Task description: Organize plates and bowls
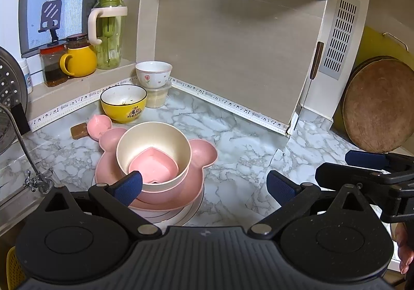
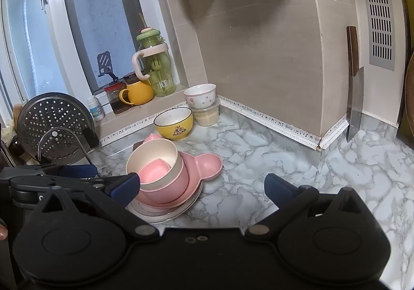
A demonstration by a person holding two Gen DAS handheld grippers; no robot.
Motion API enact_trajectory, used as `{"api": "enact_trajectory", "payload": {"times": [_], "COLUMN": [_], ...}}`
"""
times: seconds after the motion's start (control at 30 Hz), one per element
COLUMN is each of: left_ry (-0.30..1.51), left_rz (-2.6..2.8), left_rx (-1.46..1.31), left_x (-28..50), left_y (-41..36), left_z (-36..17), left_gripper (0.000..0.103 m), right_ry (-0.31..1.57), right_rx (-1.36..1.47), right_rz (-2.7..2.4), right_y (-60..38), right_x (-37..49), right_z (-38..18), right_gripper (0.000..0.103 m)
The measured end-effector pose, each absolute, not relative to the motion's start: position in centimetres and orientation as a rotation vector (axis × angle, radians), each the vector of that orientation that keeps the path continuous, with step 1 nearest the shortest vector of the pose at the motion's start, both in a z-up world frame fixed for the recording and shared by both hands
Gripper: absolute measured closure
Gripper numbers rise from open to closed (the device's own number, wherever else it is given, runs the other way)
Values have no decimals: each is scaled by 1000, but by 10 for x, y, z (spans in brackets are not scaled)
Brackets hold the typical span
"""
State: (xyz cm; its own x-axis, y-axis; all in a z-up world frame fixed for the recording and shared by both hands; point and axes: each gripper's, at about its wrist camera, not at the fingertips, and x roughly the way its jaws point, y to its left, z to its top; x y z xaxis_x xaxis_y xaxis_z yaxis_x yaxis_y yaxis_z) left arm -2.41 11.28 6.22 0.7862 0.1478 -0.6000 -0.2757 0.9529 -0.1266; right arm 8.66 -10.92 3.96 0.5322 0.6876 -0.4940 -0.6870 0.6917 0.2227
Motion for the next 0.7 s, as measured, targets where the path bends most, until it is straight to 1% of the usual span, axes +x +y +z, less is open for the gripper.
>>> {"api": "enact_trajectory", "payload": {"times": [0.7], "left_ry": [618], "left_rz": [250], "left_rx": [-204], "left_x": [-26], "left_y": [111], "left_z": [63], "left_gripper": [0], "right_ry": [613], "right_rx": [8], "right_rz": [837], "right_y": [-105], "right_x": [89], "right_z": [38], "right_gripper": [0]}}
